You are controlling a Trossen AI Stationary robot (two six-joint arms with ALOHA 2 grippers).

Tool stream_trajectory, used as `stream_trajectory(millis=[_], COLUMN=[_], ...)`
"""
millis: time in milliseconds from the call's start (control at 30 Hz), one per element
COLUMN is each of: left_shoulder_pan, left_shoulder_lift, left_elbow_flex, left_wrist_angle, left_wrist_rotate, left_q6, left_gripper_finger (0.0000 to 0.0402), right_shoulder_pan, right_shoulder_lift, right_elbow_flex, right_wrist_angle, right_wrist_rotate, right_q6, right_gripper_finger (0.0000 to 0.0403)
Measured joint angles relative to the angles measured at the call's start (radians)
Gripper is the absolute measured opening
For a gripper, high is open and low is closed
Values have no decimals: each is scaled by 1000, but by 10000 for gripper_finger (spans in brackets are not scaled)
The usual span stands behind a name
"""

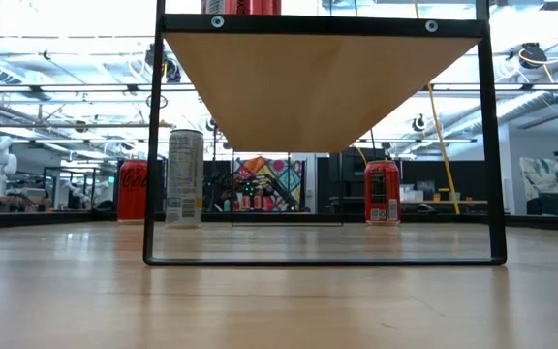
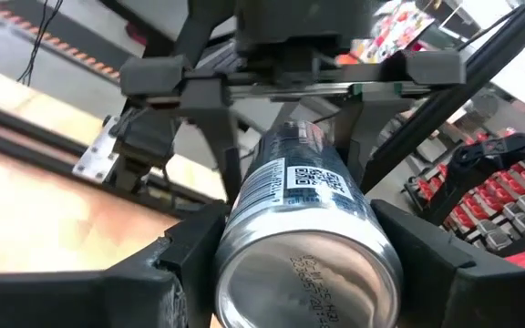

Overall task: Place canned beverage on shelf
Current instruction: Put the top blue soda can on the shelf aligned with the other blue soda can

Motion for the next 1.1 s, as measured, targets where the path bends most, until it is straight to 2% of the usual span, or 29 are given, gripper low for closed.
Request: stream_trajectory(millis=[200,400,467,533,700,800,933,1100], left_shoulder_pan=[2,3,5,11,24,23,22,22], left_shoulder_lift=[-7,-32,-42,-46,-51,-47,-45,-42], left_elbow_flex=[0,0,0,1,1,1,1,0], left_wrist_angle=[61,185,238,318,534,631,663,725], left_wrist_rotate=[0,-40,-81,-145,-310,-378,-421,-427], left_q6=[0,1,1,5,13,40,72,142], left_gripper_finger=[229,229,229,229,229,229,229,229], right_shoulder_pan=[0,0,0,0,0,0,0,-12], right_shoulder_lift=[-41,-152,-196,-234,-275,-269,-232,-170], right_elbow_flex=[2,2,2,2,2,2,2,2], right_wrist_angle=[2,43,81,140,428,609,766,872], right_wrist_rotate=[-24,-44,21,140,468,607,709,734], right_q6=[12,26,5,-21,-138,-222,-278,-235], right_gripper_finger=[324,355,358,359,358,358,357,357])
